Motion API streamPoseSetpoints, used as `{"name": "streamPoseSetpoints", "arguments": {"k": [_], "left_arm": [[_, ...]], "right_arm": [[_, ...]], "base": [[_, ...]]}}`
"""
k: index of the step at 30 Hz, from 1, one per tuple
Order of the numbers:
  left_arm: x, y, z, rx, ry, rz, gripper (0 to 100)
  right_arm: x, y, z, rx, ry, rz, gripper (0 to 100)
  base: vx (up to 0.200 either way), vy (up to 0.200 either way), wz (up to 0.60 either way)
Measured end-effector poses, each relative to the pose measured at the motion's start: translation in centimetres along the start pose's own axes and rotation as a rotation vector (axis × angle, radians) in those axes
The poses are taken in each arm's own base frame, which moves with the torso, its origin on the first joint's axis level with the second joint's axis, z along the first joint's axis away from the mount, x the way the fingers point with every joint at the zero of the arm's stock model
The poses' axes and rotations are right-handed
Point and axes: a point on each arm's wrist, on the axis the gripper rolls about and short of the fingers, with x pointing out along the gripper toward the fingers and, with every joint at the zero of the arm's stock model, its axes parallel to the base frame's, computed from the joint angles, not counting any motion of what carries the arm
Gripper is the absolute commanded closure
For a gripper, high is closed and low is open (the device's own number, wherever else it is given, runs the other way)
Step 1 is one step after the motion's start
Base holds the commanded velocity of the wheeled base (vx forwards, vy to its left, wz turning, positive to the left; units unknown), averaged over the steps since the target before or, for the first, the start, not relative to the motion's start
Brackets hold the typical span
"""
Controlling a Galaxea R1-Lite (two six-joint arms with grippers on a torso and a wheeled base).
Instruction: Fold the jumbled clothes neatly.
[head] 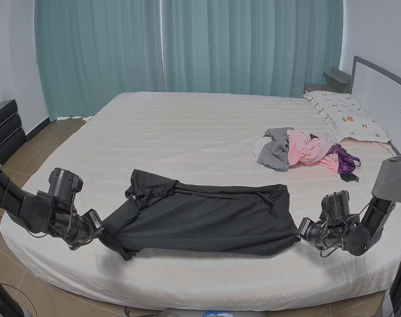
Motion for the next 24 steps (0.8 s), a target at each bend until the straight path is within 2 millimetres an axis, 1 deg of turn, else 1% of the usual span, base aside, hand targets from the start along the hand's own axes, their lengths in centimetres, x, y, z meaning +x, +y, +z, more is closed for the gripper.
{"name": "streamPoseSetpoints", "arguments": {"k": [5,9,14,19,20,24], "left_arm": [[-0.1,0.7,0.8,-0.035,-0.006,-0.007,100],[-0.2,1.0,1.1,-0.051,0.007,-0.022,100],[0.1,1.6,0.7,-0.055,0.05,-0.027,100],[1.1,1.9,0.5,-0.054,0.072,-0.025,100],[1.3,1.9,0.4,-0.055,0.074,-0.024,100],[1.9,2.0,0.2,-0.052,0.089,-0.018,100]], "right_arm": [[0.2,0.7,1.4,0.009,-0.03,0.014,100],[0.7,1.7,2.6,0.011,-0.047,0.028,100],[2.5,2.7,3.6,0.006,-0.047,0.032,100],[4.4,2.9,3.7,0.004,-0.032,0.025,100],[4.7,2.9,3.6,0.005,-0.029,0.025,0],[5.7,2.7,3.5,0.005,-0.021,0.022,0]], "base": [[0.0,0.0,0.0],[0.0,0.0,0.0],[0.0,0.0,0.0],[0.0,0.0,0.0],[0.0,0.0,0.0],[0.0,0.0,0.0]]}}
